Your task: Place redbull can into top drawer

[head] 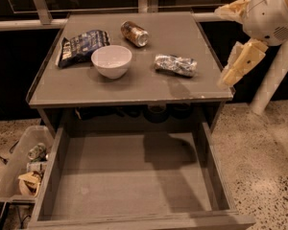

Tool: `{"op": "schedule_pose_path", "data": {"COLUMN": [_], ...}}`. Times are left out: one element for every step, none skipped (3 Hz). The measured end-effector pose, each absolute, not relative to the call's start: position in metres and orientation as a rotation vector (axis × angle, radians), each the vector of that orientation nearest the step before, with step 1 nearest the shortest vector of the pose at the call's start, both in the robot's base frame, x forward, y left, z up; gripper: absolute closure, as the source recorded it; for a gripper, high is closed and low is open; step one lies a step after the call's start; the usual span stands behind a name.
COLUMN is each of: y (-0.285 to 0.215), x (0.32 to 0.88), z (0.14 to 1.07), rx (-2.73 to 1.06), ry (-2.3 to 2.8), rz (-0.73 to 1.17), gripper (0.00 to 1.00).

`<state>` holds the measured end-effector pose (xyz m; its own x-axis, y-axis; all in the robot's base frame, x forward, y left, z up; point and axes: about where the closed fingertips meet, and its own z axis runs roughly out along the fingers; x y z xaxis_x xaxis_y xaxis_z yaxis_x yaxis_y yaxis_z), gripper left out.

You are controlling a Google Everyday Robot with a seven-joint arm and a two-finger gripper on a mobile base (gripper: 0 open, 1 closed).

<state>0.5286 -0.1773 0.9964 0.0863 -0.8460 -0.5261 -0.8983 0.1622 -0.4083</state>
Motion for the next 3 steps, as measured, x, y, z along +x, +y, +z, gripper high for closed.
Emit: {"op": "schedule_pose_path", "data": {"y": [-0.1733,-0.1723,-0.1663], "x": [0.5685,0.5713,0.5695], "z": [0.9843,0.9824,0.9870], "rx": [-1.625,-1.622,-1.634], "ry": [1.743,1.746,1.725], "rz": [0.116,0.122,0.109], "gripper": [0.00,0.00,0.00]}}
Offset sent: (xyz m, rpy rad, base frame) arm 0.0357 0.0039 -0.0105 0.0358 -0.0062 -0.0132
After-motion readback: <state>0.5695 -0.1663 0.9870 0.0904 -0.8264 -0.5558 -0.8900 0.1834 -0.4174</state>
